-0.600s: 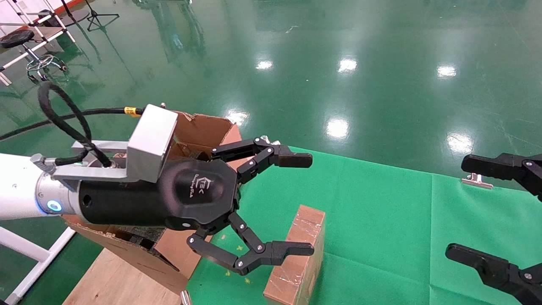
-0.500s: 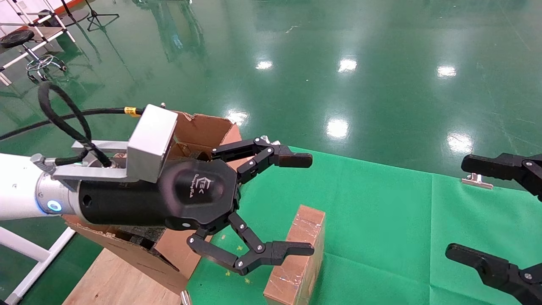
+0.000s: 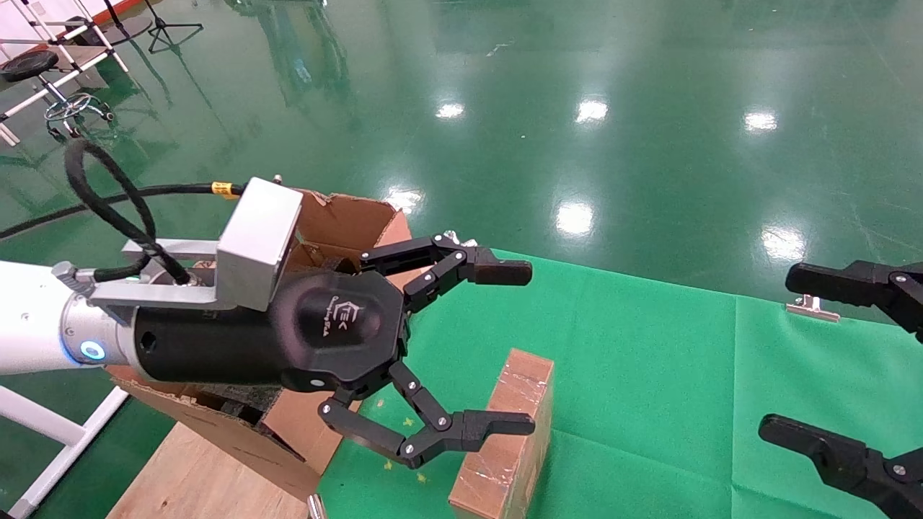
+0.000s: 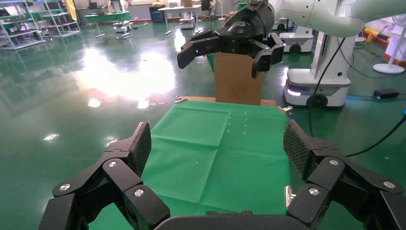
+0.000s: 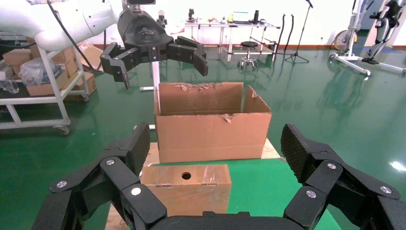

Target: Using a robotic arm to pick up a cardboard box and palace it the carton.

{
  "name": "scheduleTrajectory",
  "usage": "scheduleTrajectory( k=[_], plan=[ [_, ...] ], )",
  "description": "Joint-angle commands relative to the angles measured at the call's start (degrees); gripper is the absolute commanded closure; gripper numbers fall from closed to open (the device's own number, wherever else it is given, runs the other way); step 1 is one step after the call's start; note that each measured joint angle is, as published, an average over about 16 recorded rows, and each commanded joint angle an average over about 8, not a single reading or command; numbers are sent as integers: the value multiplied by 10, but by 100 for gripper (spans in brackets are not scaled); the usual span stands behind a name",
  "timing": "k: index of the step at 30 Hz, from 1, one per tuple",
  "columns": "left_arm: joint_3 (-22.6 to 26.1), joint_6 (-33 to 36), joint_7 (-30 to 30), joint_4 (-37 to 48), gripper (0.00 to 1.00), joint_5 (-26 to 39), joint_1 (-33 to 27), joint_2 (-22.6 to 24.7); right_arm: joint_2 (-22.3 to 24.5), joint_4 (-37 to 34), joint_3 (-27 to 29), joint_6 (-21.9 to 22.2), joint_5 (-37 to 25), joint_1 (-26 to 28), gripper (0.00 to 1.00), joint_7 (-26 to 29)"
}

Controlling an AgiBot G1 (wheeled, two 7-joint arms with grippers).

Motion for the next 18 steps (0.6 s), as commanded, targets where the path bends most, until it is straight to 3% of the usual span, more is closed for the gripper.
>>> scheduleTrajectory(
  k=[1, 2, 8, 9, 10, 18],
  plan=[
    [0, 0, 0, 0, 0, -1, 0, 0, 0, 0, 0, 0, 0, 0, 6, 0],
    [0, 0, 0, 0, 0, 0, 0, 0, 0, 0, 0, 0, 0, 0, 14, 0],
    [4, -16, 4, -12, 0, 34, -6, -10, 0, 0, 0, 0, 0, 0, 89, 0],
    [6, -21, 3, -16, 0, 46, -9, -13, 0, 0, 0, 0, 0, 0, 96, 0],
    [9, -27, 2, -20, 0, 59, -12, -15, 0, 0, 0, 0, 0, 0, 100, 0],
    [38, -46, -31, -36, 0, 134, -39, -18, 0, 0, 0, 0, 0, 0, 100, 0]
  ],
)
